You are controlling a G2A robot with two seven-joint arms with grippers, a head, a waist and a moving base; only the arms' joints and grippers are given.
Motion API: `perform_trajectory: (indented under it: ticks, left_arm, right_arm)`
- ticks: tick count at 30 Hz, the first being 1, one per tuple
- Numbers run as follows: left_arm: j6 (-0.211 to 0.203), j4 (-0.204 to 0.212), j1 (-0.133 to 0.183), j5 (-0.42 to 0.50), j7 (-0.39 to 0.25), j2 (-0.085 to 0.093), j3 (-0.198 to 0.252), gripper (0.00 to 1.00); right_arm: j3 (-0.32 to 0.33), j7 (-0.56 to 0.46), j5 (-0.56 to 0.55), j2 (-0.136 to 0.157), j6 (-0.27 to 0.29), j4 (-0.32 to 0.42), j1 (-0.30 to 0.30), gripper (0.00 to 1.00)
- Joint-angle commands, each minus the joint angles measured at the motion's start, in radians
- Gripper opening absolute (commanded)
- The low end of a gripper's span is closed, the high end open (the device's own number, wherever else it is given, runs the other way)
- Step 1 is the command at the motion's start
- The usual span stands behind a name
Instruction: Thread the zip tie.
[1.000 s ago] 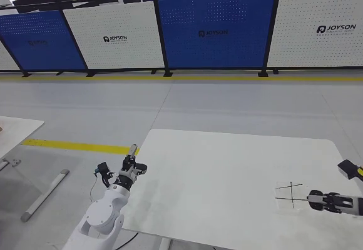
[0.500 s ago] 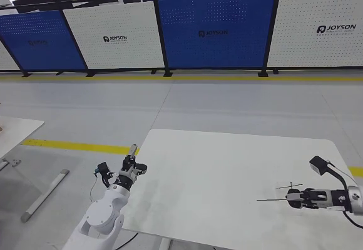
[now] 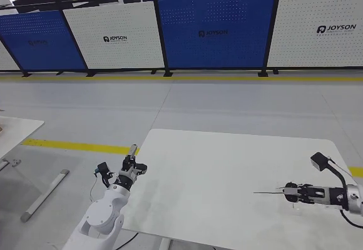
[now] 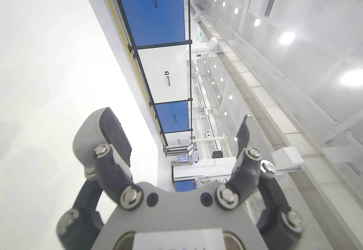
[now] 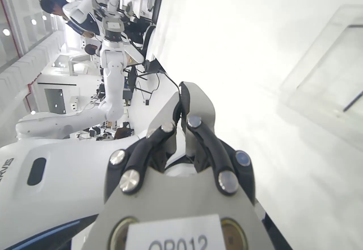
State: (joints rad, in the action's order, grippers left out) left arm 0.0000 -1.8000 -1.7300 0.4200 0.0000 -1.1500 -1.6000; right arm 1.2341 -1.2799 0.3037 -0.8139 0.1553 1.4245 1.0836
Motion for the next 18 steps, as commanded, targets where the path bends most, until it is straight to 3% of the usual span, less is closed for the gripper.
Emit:
perform_trajectory:
  ticks: [1,5,7,11,18]
  left_arm:
    - [0.000,0.000,0.000,0.000,0.000,0.000,0.000,1.00]
    - [0.000,0.000,0.000,0.000,0.000,0.000,0.000,1.00]
    - [0.000,0.000,0.000,0.000,0.000,0.000,0.000,1.00]
    - [0.000,0.000,0.000,0.000,0.000,0.000,0.000,1.00]
    - [0.000,0.000,0.000,0.000,0.000,0.000,0.000,1.00]
  right_arm:
    - [0.012,0.012,0.017,0.000,0.040,0.011,0.008,0.00]
    - [-0.005,0.047,0.006,-0.006,0.047,0.044,-0.004,0.00]
    - [-0.054,0.086,-0.047,-0.017,-0.016,0.057,-0.036,0.00]
    - [-0.152,0.138,-0.069,-0.045,-0.078,0.040,-0.096,0.00]
    - [-0.152,0.138,-0.069,-0.045,-0.078,0.040,-0.096,0.00]
